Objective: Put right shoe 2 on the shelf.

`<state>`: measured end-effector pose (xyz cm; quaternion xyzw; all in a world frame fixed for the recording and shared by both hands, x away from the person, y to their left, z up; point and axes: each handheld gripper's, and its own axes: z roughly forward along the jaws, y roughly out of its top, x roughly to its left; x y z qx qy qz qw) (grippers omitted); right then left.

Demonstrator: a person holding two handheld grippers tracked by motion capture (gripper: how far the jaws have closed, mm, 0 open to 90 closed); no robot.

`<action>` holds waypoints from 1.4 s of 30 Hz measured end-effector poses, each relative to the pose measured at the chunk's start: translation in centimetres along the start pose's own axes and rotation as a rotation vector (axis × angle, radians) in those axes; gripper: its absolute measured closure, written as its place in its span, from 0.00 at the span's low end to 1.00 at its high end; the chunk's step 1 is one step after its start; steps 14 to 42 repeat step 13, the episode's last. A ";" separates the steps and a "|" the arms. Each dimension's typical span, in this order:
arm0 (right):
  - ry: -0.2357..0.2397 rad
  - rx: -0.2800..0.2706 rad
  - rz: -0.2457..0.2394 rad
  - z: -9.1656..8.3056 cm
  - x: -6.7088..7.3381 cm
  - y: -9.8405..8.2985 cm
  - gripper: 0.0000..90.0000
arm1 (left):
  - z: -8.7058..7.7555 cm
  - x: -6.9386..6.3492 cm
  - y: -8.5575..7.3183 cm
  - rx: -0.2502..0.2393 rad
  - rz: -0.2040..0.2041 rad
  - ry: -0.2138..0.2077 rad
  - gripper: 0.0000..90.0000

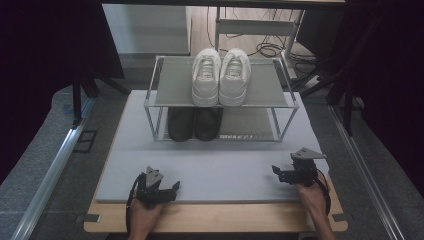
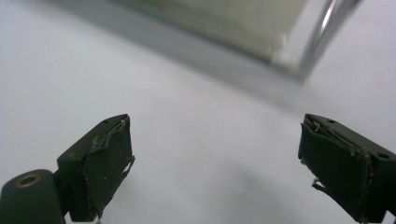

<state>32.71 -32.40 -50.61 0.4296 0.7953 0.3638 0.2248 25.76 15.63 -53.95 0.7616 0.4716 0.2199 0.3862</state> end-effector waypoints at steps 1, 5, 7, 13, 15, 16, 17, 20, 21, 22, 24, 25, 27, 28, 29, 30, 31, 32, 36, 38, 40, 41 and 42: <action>0.001 0.019 0.007 0.2 -0.1 -0.4 0.11 | 0.0 0.0 0.0 0.000 -0.001 0.000 0.13; 0.013 0.039 0.059 0.7 -0.8 -1.9 0.10 | 0.0 0.0 0.0 0.001 -0.001 0.000 0.13; 0.009 0.023 0.050 0.7 -0.8 -2.1 0.10 | 0.0 0.0 0.0 0.001 -0.001 0.000 0.13; 0.005 0.017 0.049 0.7 -0.7 -2.2 0.10 | 0.0 0.0 0.0 0.001 0.001 0.000 0.13; 0.005 0.017 0.049 0.7 -0.7 -2.2 0.10 | 0.0 0.0 0.0 0.001 0.001 0.000 0.13; 0.005 0.017 0.049 0.7 -0.7 -2.2 0.10 | 0.0 0.0 0.0 0.001 0.001 0.000 0.13; 0.005 0.017 0.049 0.7 -0.7 -2.2 0.10 | 0.0 0.0 0.0 0.001 0.001 0.000 0.13; 0.005 0.017 0.049 0.7 -0.7 -2.2 0.10 | 0.0 0.0 0.0 0.001 0.001 0.000 0.13; 0.005 0.017 0.049 0.7 -0.7 -2.2 0.10 | 0.0 0.0 0.0 0.001 0.001 0.000 0.13; 0.005 0.017 0.049 0.7 -0.7 -2.2 0.10 | 0.0 0.0 0.0 0.001 0.001 0.000 0.13; 0.005 0.017 0.049 0.7 -0.7 -2.2 0.10 | 0.0 0.0 0.0 0.001 0.001 0.000 0.13; 0.005 0.017 0.049 0.7 -0.7 -2.2 0.10 | 0.0 0.0 0.0 0.001 0.001 0.000 0.13; 0.005 0.017 0.049 0.7 -0.7 -2.2 0.10 | 0.0 0.0 0.0 0.001 0.001 0.000 0.13; 0.005 0.017 0.049 0.7 -0.7 -2.2 0.10 | 0.0 0.0 0.0 0.001 0.001 0.000 0.13; 0.005 0.017 0.049 0.7 -0.7 -2.2 0.10 | 0.0 0.0 0.0 0.001 0.001 0.000 0.13; 0.005 0.017 0.049 0.7 -0.7 -2.2 0.10 | 0.0 0.0 0.0 0.001 0.001 0.000 0.13; 0.005 0.017 0.049 0.7 -0.7 -2.2 0.10 | 0.0 0.0 0.0 0.001 0.001 0.000 0.13; 0.005 0.017 0.049 0.7 -0.7 -2.2 0.10 | 0.0 0.0 0.0 0.001 0.001 0.000 0.13; 0.005 0.017 0.049 0.7 -0.7 -2.2 0.10 | 0.0 0.0 0.0 0.001 0.001 0.000 0.13; 0.005 0.017 0.049 0.7 -0.7 -2.2 0.10 | 0.0 0.0 0.0 0.001 0.001 0.000 0.13; 0.005 0.017 0.049 0.7 -0.7 -2.2 0.10 | 0.0 0.0 0.0 0.001 0.001 0.000 0.13; 0.005 0.017 0.049 0.7 -0.7 -2.2 0.10 | 0.0 0.0 0.0 0.001 0.001 0.000 0.13; 0.005 0.017 0.049 0.7 -0.7 -2.2 0.10 | 0.0 0.0 0.0 0.001 0.001 0.000 0.13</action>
